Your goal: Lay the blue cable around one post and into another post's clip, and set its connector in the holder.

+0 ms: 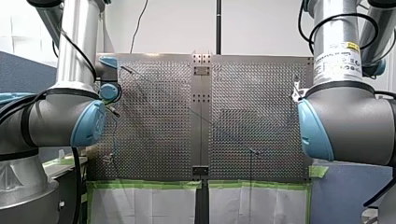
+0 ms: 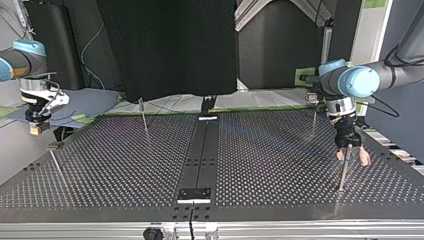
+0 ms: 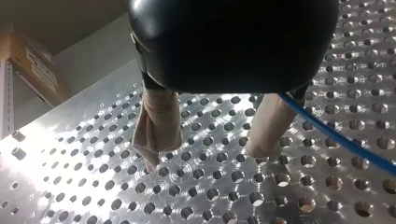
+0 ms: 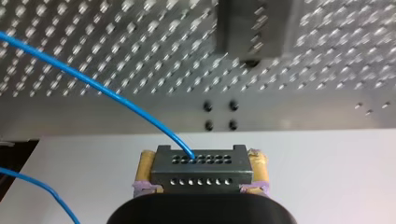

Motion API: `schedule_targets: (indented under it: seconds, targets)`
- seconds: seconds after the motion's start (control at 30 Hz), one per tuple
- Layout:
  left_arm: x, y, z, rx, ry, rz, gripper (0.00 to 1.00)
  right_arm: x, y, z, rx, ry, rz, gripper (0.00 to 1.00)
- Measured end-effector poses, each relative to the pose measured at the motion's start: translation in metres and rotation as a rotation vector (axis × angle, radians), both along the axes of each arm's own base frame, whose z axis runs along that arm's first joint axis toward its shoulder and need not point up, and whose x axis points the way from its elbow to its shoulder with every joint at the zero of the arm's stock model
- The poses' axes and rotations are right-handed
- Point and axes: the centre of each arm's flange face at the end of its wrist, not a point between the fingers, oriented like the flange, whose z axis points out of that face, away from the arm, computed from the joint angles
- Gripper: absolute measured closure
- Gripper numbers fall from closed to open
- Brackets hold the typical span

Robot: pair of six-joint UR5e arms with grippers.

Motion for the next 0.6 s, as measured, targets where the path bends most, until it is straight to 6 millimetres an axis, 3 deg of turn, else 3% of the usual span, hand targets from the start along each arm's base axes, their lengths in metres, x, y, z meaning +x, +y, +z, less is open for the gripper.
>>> schedule_targets:
  seconds: [0.6]
  targets:
    - [0.000,0.001,0.000,0.000,0.000,0.002,0.00,0.022,-0.001,0.006,-0.042,-0.071,0.171,1.00]
